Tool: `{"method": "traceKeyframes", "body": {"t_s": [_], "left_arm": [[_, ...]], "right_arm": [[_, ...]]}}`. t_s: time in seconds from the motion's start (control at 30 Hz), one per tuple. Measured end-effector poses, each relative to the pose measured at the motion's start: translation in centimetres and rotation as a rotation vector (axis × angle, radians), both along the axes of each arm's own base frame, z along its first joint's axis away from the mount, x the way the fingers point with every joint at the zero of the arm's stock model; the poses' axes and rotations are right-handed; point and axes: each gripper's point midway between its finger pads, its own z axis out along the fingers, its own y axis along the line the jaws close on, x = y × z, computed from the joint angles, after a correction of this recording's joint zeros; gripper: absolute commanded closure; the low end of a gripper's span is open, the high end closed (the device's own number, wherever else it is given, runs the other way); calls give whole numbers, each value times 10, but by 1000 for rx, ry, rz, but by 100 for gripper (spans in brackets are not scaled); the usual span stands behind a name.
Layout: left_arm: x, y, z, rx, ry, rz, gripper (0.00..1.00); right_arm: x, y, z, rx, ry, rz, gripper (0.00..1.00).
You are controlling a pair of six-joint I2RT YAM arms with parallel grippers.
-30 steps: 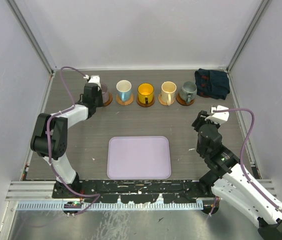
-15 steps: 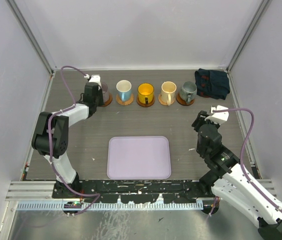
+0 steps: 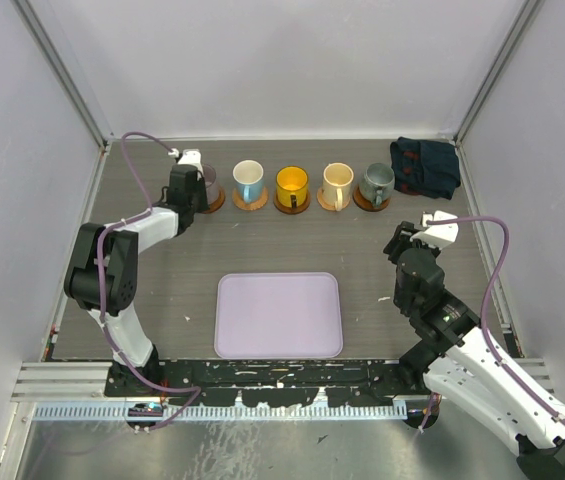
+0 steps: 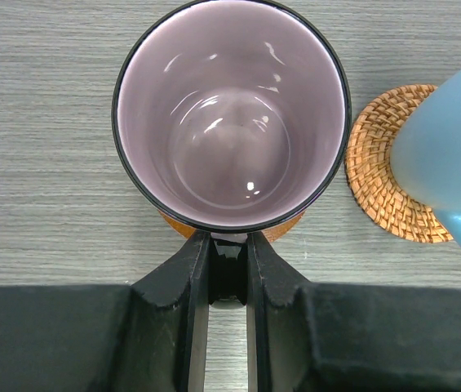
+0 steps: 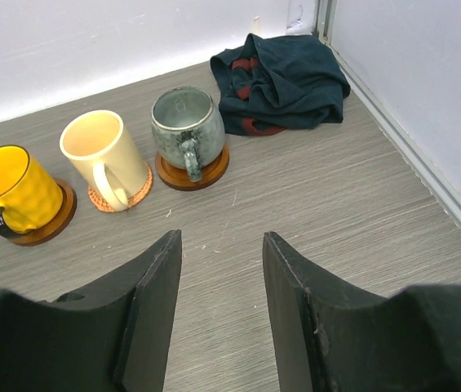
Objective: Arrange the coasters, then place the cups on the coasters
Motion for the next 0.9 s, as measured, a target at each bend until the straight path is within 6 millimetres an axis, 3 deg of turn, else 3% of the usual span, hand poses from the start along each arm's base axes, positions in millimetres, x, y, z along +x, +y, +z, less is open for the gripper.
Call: {"method": "traceKeyframes", "body": {"t_s": [0.2, 0.4, 0.47, 0.57, 0.9], "left_arm": [[0, 0, 0, 0, 0, 0, 78], [1, 0, 1, -1, -5, 0, 77], [1, 0, 1, -1, -5, 0, 69], [1, 0, 2, 0, -7, 0, 49], [3, -1, 16, -25, -43, 12, 47]], "right_arm": [[0, 1, -1, 3, 2, 4, 50], [0, 3, -1, 5, 4, 14, 50], [0, 3, -1, 5, 4, 15, 50], [0, 3, -1, 6, 4, 17, 50], [1, 5, -2, 13, 4, 25, 50]]}}
